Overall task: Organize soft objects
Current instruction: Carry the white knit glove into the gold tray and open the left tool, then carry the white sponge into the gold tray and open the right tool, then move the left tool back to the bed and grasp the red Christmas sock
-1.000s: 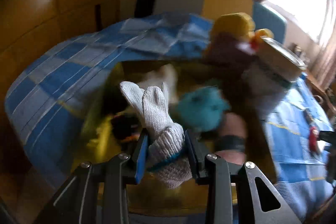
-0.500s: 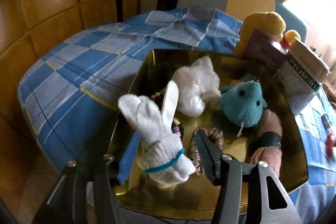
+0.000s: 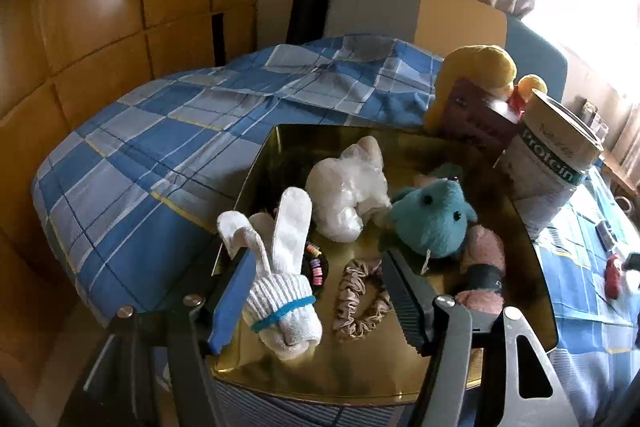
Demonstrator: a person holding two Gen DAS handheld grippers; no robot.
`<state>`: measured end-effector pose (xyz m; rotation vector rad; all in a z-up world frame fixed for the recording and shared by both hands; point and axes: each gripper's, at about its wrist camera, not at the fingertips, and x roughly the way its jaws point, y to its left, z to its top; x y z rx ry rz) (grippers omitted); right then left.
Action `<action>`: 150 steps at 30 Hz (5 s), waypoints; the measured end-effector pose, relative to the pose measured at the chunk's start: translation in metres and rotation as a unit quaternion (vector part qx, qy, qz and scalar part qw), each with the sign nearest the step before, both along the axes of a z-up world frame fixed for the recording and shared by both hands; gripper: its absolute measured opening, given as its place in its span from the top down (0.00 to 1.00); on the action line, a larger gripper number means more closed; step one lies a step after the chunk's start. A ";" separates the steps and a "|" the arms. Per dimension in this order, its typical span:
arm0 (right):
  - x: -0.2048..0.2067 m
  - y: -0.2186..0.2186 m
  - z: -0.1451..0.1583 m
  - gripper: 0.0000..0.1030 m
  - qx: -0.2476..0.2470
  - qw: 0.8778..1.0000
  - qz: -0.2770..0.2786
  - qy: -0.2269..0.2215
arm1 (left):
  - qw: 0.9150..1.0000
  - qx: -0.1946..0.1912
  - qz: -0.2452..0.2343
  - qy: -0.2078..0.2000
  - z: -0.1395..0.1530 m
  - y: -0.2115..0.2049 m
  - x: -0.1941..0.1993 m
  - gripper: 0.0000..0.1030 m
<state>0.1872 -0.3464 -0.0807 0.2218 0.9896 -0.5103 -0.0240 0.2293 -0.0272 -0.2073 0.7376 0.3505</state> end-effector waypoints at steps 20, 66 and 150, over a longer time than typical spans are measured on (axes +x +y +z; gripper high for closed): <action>0.067 0.320 0.206 0.38 0.028 0.898 0.401 -0.179 | 1.000 -0.010 -0.003 -0.015 0.009 0.009 -0.007 0.32; -0.109 0.371 0.077 0.27 0.106 0.811 0.571 -0.076 | 0.999 -0.008 -0.009 -0.043 0.030 0.001 -0.026 0.24; -0.053 -0.031 0.026 0.27 0.252 0.958 0.004 -0.140 | 0.909 -0.047 -0.404 0.091 -0.056 -0.312 0.123 0.80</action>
